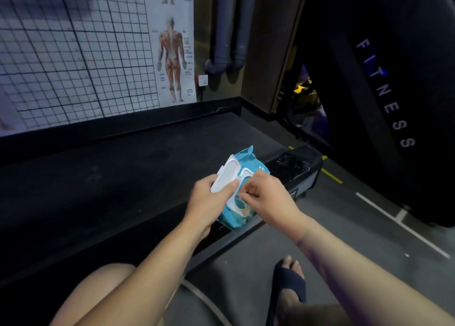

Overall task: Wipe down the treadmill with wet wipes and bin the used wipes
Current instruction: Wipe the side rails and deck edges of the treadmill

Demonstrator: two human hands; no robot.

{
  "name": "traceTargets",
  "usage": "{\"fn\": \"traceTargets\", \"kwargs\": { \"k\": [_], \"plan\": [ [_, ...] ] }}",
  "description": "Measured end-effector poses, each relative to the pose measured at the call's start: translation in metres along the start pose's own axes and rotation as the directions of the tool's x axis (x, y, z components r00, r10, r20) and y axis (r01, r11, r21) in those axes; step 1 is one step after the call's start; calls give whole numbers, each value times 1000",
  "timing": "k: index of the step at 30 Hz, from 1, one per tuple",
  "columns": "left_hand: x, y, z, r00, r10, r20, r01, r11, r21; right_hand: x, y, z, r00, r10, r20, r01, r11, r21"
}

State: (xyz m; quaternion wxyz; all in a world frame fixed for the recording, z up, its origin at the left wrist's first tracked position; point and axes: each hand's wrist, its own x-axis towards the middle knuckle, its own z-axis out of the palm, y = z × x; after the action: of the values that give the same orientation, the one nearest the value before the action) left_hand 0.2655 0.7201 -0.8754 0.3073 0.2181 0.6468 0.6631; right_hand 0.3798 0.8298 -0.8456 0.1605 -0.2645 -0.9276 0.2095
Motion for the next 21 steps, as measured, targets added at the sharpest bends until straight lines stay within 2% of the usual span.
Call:
{"fn": "traceTargets", "kwargs": {
  "k": [5,10,17,21],
  "plan": [
    [24,30,-13,998,52,36,-55,993,108,18,-6,-3,997,-79,-10,79,997,26],
    [40,48,-18,1000,27,1,-27,989,143,30,-14,-17,995,-94,19,92,993,77],
    [65,38,-12,992,10,-129,11,987,159,32,-14,-33,998,-33,55,23,984,175],
    [69,23,10,982,54,-180,12,939,343,26,-1,-46,982,86,171,-121,971,205]
  ]
}}
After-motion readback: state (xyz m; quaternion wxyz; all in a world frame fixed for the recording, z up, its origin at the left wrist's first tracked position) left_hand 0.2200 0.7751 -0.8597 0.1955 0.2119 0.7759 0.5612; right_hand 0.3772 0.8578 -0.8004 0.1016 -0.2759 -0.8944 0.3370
